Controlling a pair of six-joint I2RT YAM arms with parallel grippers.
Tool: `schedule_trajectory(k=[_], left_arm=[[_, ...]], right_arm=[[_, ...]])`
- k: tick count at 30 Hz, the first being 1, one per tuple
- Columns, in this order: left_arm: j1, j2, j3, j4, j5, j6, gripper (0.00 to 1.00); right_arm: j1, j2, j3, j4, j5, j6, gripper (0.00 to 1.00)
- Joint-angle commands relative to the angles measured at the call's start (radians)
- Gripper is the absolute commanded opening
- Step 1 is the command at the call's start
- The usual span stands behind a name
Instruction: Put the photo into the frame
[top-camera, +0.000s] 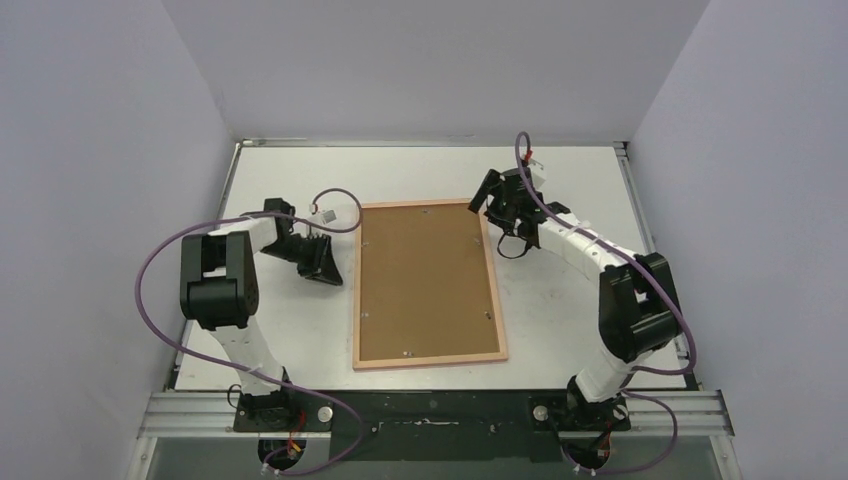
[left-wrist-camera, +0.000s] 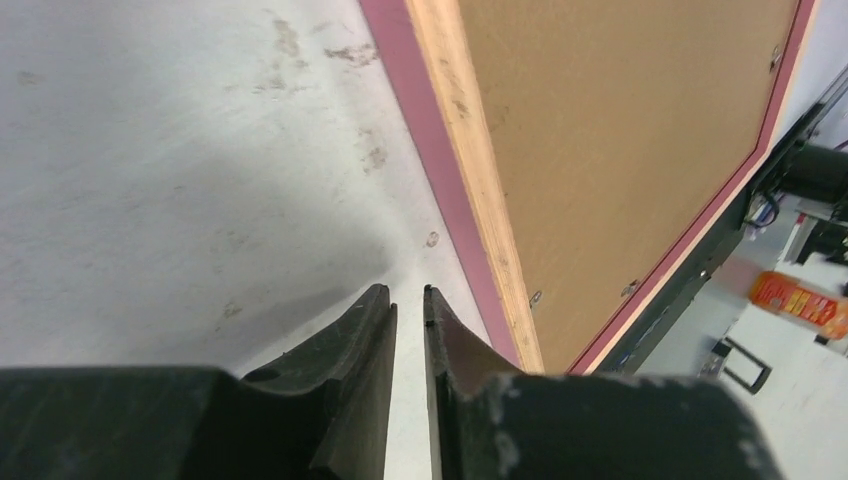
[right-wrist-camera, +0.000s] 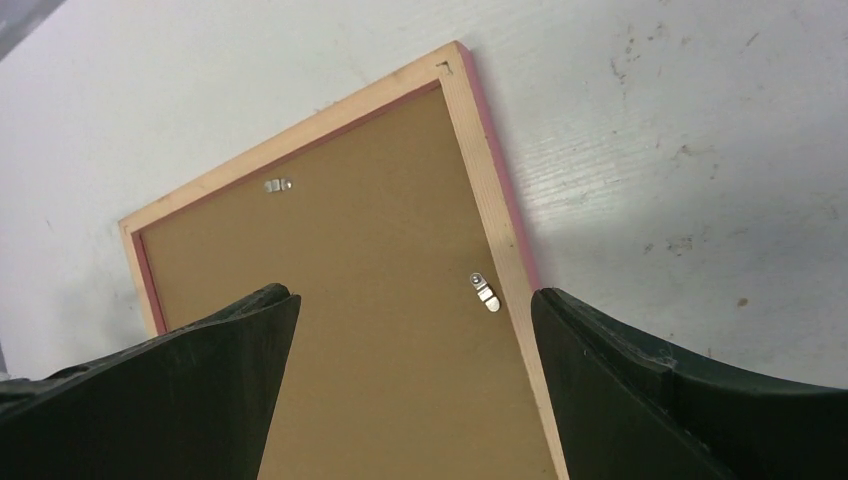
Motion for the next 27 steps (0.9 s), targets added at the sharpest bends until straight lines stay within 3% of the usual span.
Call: schedule_trajectory(k=[1,5,12,23,27], left_arm=[[-0.047,-0.057,-0.019,-0.057,0.011,0.129,0.13],[-0.102,-0.124,-0.08,0.012,0.012,0.149,0.11],[-0.181,-0.133,-0.096,-0.003,-0.037,0.168,0.09],[-0.238,-0.104,-0.089,0.005,-0.023,0.131,0.06],[-0.294,-0.096,-0.082,0.019,-0.014,0.096,0.06]], right_arm=[[-0.02,0.08,0.05,0.053,-0.094,-0.027,0.9],[-0.062,0.18,0.085,0.13,-0.193,0.012,0.9],[-0.073,0.311,0.179,0.182,-0.243,0.059,0.9],[-0.06,0.456,0.315,0.184,-0.3,0.1,0.9],[-0.033,0.538,0.432,0.156,-0.324,0.107,0.9]])
